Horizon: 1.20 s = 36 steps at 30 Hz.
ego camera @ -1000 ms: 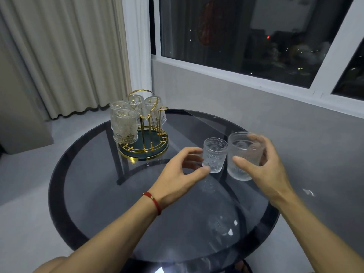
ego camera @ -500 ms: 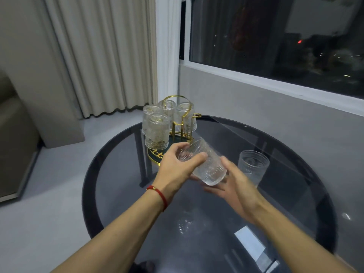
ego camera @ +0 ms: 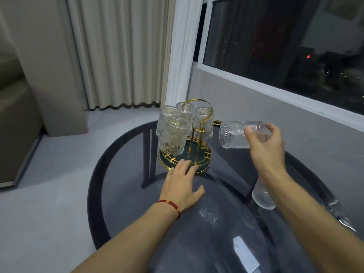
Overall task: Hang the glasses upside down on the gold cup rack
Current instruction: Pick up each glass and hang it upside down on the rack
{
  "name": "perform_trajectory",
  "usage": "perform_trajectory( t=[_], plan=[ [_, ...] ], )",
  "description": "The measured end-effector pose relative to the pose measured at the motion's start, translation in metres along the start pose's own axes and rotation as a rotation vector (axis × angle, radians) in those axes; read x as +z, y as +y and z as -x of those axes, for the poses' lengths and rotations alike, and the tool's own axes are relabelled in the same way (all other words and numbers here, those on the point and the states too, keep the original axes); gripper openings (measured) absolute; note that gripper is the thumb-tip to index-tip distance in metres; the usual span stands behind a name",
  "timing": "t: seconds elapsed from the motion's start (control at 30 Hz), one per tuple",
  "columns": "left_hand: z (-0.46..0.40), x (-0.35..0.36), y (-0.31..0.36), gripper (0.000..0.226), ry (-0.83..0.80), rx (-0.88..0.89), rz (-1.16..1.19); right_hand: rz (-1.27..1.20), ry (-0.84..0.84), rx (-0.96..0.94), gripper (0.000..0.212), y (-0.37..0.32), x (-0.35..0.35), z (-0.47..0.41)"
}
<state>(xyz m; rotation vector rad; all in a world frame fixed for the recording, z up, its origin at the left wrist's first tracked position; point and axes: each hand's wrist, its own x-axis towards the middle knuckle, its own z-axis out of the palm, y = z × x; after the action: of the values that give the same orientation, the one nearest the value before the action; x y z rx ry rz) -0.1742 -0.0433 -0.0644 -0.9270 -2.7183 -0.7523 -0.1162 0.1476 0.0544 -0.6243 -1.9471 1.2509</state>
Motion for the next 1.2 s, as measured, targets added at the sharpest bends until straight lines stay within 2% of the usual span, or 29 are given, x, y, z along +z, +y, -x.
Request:
perform_trajectory(
  t=[0.1, 0.37, 0.93, 1.07, 1.2],
  plan=[
    [0.001, 0.014, -0.004, 0.067, 0.025, 0.016, -0.067, 0.126, 0.023, -0.092, 0.078, -0.019, 0.009, -0.027],
    [0.001, 0.019, -0.004, 0.066, 0.052, 0.014, -0.097, 0.336, -0.096, -0.193, 0.075, -0.039, 0.045, -0.053],
    [0.001, 0.021, -0.005, 0.066, 0.072, 0.027, -0.111, 0.435, -0.157, -0.184, 0.084, -0.008, 0.091, -0.042],
    [0.001, 0.020, -0.005, 0.066, 0.068, 0.027, -0.116, 0.420, -0.220, -0.189, 0.086, -0.003, 0.083, -0.039],
    [0.000, 0.018, -0.003, 0.066, 0.058, 0.023, -0.114, 0.409, -0.245, -0.239, 0.074, 0.010, 0.050, -0.013]
  ],
)
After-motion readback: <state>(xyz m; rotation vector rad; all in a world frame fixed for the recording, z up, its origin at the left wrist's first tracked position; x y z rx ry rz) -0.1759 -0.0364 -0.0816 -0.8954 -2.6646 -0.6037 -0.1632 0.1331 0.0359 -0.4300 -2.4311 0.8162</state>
